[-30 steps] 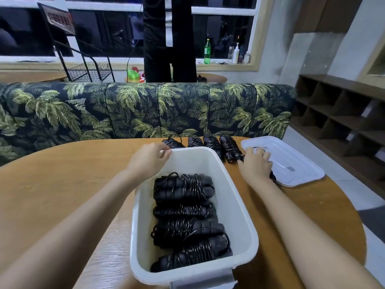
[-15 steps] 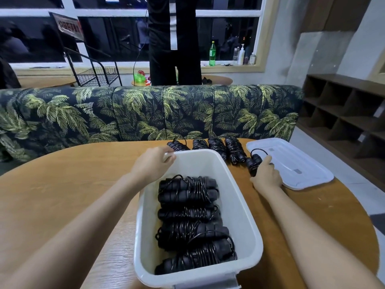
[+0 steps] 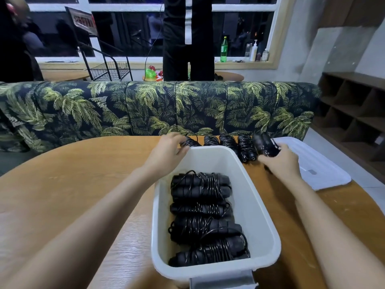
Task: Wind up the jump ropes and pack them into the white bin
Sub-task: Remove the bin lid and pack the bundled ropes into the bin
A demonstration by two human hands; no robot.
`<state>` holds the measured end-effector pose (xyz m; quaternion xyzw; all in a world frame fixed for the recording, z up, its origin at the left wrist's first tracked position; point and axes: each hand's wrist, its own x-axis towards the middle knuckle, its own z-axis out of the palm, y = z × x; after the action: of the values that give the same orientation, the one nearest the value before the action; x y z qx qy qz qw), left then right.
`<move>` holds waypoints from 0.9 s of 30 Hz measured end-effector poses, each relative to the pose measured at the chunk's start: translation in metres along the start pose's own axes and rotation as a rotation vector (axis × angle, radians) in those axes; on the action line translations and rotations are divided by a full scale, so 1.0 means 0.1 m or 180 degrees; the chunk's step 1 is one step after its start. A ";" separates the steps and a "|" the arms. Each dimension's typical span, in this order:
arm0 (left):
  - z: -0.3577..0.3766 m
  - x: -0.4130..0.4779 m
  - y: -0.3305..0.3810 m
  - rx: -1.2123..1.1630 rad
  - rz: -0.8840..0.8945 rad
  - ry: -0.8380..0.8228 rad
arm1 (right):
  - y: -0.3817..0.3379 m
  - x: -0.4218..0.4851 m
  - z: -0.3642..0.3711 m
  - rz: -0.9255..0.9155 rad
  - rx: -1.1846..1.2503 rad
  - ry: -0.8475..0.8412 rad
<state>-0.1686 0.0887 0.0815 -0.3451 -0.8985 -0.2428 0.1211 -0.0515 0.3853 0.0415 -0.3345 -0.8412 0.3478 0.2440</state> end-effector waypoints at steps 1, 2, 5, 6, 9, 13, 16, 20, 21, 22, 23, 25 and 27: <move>-0.08 -0.01 0.03 -0.0140 0.0178 0.0137 | -0.16 -0.05 -0.12 -0.0187 0.0504 -0.0086; -0.18 -0.04 0.06 -0.0392 0.0330 0.0149 | -0.33 -0.13 -0.24 -0.0354 0.1050 -0.0368; -0.51 -0.21 0.19 -0.1233 0.0683 -0.0423 | -0.82 -0.46 -0.47 -0.0559 0.2124 -0.2180; -0.57 -0.28 0.22 -0.1224 0.0866 -0.0634 | -0.93 -0.58 -0.48 -0.0578 0.2080 -0.2769; -0.57 -0.44 0.27 -0.0744 0.1170 -0.1020 | -1.05 -0.76 -0.30 -0.0631 0.1526 -0.3875; -0.46 -0.57 0.26 -0.0384 0.1051 -0.1129 | -1.15 -0.81 -0.19 -0.0688 0.0267 -0.4128; -0.35 -0.62 0.30 0.0245 0.0874 -0.1616 | -1.20 -0.88 -0.10 -0.1586 -0.1472 -0.3643; -0.25 -0.69 0.44 0.1863 0.0958 -0.1974 | -1.18 -0.99 0.02 -0.1745 -0.1914 -0.3413; -0.25 -0.68 0.46 0.1783 0.0938 -0.1948 | -1.17 -0.99 0.03 -0.1777 -0.1885 -0.3375; -0.27 -0.67 0.46 0.1473 0.0814 -0.1933 | -1.17 -0.99 0.04 -0.1852 -0.1923 -0.3314; -0.28 -0.65 0.46 0.1097 0.0608 -0.1958 | -1.16 -0.97 0.05 -0.1954 -0.1988 -0.3232; -0.30 -0.61 0.43 0.0656 0.0331 -0.1978 | -1.15 -0.96 0.07 -0.2131 -0.2103 -0.3026; -0.31 -0.56 0.39 0.0878 0.0439 -0.1939 | -1.13 -0.95 0.09 -0.2153 -0.1879 -0.2808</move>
<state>-0.0994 0.0665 0.1005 -0.4421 -0.8923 0.0040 -0.0911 -0.0395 0.2518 0.1035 0.0718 -0.9825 0.1098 -0.1321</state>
